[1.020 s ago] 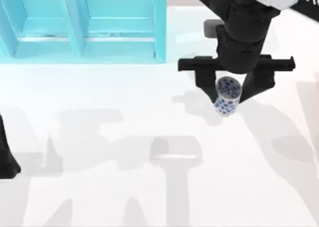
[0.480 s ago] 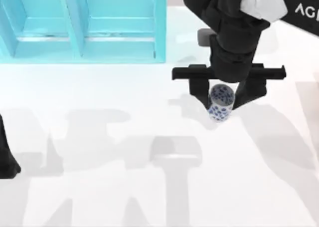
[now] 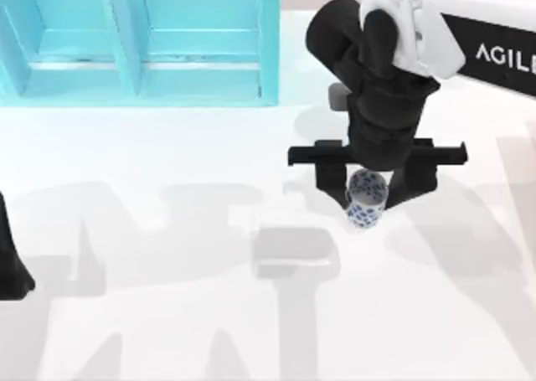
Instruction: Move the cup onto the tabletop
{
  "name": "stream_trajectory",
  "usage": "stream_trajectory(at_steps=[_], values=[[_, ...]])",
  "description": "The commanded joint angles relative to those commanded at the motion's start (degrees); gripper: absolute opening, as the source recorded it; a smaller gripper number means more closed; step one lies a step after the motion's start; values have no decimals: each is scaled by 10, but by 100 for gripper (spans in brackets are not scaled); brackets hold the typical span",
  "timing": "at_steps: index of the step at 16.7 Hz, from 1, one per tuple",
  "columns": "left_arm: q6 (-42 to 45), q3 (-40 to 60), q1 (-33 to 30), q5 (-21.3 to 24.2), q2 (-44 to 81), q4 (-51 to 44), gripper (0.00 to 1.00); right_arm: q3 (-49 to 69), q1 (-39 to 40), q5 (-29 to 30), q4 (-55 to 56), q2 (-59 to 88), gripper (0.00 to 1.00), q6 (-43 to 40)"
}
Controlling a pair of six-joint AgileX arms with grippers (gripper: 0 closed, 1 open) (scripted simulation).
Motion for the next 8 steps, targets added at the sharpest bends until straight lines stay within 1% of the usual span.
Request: stream_trajectory(at_steps=[1, 8], values=[[0, 0, 0, 0, 0, 0, 100, 0, 0, 0, 0, 0, 0, 0], [0, 0, 0, 0, 0, 0, 100, 0, 0, 0, 0, 0, 53, 0]])
